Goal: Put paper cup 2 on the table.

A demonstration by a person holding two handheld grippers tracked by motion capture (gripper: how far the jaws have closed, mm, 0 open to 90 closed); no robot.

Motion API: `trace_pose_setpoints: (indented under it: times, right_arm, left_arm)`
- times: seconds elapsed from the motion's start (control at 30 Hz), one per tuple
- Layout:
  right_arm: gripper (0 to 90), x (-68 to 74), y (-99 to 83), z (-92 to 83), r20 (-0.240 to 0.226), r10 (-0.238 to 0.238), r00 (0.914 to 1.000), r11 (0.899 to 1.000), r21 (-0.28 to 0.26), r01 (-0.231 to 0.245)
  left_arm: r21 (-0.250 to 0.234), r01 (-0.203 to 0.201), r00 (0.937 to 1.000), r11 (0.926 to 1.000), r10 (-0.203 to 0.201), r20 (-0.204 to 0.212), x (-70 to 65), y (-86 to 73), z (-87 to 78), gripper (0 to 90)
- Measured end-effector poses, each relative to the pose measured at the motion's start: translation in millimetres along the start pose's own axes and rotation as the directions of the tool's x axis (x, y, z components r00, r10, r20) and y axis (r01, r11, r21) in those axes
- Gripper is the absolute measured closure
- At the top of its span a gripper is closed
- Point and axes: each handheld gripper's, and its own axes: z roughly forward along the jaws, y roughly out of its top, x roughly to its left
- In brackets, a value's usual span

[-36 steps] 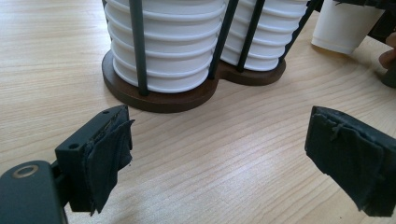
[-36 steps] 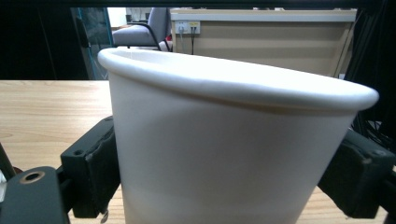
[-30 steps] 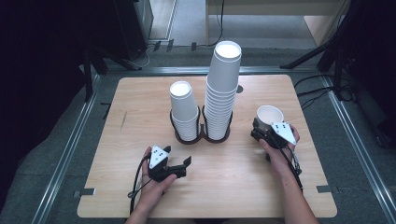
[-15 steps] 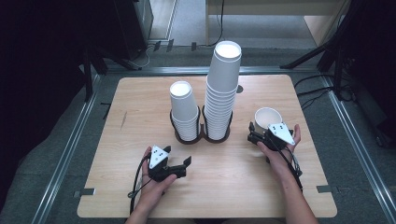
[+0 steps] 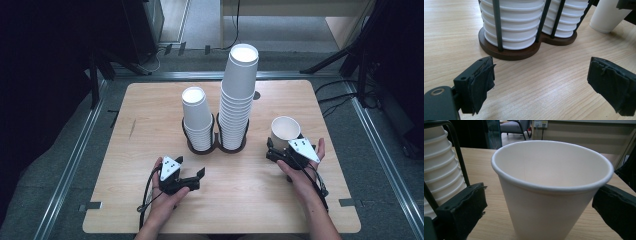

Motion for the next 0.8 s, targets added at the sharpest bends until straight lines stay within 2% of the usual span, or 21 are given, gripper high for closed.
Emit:
trace_pose_setpoints:
  times: [0.27, 0.5, 0.8]
  right_arm:
    - [0.0, -0.3, 4.5, -13.3, -0.020, -0.003, 0.9998, 1.000, -0.019, 0.003]
    - [0.0, -0.7, 18.6, -27.1, -0.027, -0.012, 0.9996, 0.999, -0.052, 0.011]
    - [0.0, 4.9, 43.6, -43.9, -0.072, -0.017, 0.9973, 0.994, -0.108, 0.009]
  left_arm:
    - [-0.002, 0.000, 1.0000, 1.0000, 0.000, -0.001, 0.1, 0.1, 0.1, 7.6]
    - [-0.001, -0.002, 1.0000, 1.0000, 0.002, -0.002, -0.3, 0.0, 0.2, 7.7]
    - [-0.002, -0.002, 1.0000, 1.0000, 0.002, -0.005, -0.4, 0.0, 0.4, 7.6]
